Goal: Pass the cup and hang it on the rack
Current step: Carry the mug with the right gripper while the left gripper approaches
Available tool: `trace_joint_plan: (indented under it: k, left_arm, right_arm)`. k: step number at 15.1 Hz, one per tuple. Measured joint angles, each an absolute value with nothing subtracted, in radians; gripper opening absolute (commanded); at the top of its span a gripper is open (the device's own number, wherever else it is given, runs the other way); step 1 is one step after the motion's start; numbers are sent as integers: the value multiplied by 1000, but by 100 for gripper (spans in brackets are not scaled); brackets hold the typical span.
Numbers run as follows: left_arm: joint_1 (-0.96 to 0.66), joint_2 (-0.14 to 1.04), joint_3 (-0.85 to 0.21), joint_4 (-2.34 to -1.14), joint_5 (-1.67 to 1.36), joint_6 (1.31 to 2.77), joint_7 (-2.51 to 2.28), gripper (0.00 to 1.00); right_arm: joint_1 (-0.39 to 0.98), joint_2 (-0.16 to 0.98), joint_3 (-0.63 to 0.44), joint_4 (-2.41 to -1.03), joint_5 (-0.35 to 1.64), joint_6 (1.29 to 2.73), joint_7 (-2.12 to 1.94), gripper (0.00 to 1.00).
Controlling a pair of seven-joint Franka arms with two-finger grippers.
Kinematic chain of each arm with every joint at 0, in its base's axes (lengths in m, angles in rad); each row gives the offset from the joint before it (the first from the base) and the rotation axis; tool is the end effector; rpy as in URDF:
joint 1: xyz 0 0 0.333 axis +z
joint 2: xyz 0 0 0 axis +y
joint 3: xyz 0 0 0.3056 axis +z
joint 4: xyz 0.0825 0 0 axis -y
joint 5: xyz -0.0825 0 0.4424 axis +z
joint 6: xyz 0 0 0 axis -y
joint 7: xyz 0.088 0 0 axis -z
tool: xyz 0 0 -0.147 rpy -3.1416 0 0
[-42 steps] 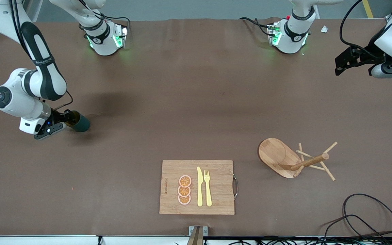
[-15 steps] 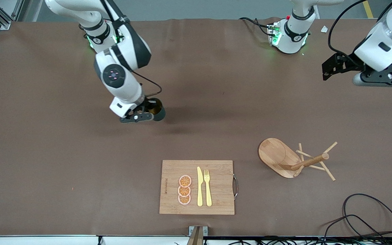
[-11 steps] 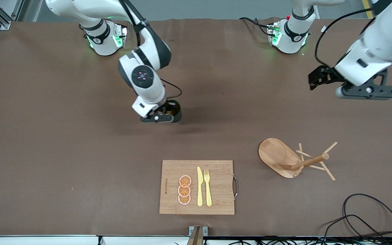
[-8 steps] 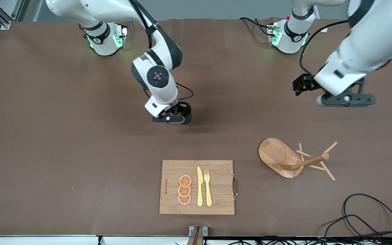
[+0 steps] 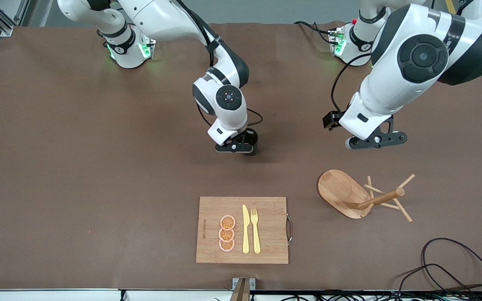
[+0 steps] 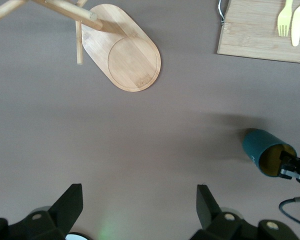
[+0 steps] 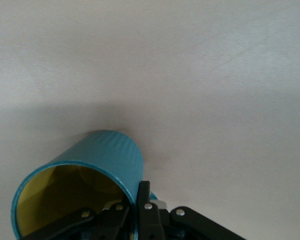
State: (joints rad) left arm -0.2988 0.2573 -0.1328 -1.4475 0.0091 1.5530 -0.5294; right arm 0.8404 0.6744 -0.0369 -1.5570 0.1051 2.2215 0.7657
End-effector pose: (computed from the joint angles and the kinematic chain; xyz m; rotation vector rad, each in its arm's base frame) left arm 0.6136 -0.2727 0.4729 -3.0827 -0.1528 0.2228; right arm 0.5087 0.5402 0.1664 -3.1043 0.0284 0.0760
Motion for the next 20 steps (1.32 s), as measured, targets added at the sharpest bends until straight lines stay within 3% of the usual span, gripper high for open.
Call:
trace_joint_plan:
  k: [7,8,9,10,16,20]
  left_arm:
    - [-356,292,-133,-1447,9,1641,-691,100]
    - [-365,298,-133,-1447,9,1656,-715,100]
    - [-369,302,-133,-1447,9,1671,-730,100]
    - [-370,306,-133,-1447,9,1687,-737,100]
    - [-403,328,-133,-1447,14,1749,-882,100]
    - [-481,357,-134,-1447,73,1758,-1027,100]
  right_arm:
    - [878,698,-37,-1523,104,2242,767,1]
    - [881,701,-37,-1523,103,2245,767,7]
    - [883,704,-38,-1523,96,2247,767,29]
    - [884,708,-38,-1522,84,2248,767,99]
    - [883,713,-50,-1480,59,2234,762,100]
    - [852,689,-58,-1418,65,2108,695,100]
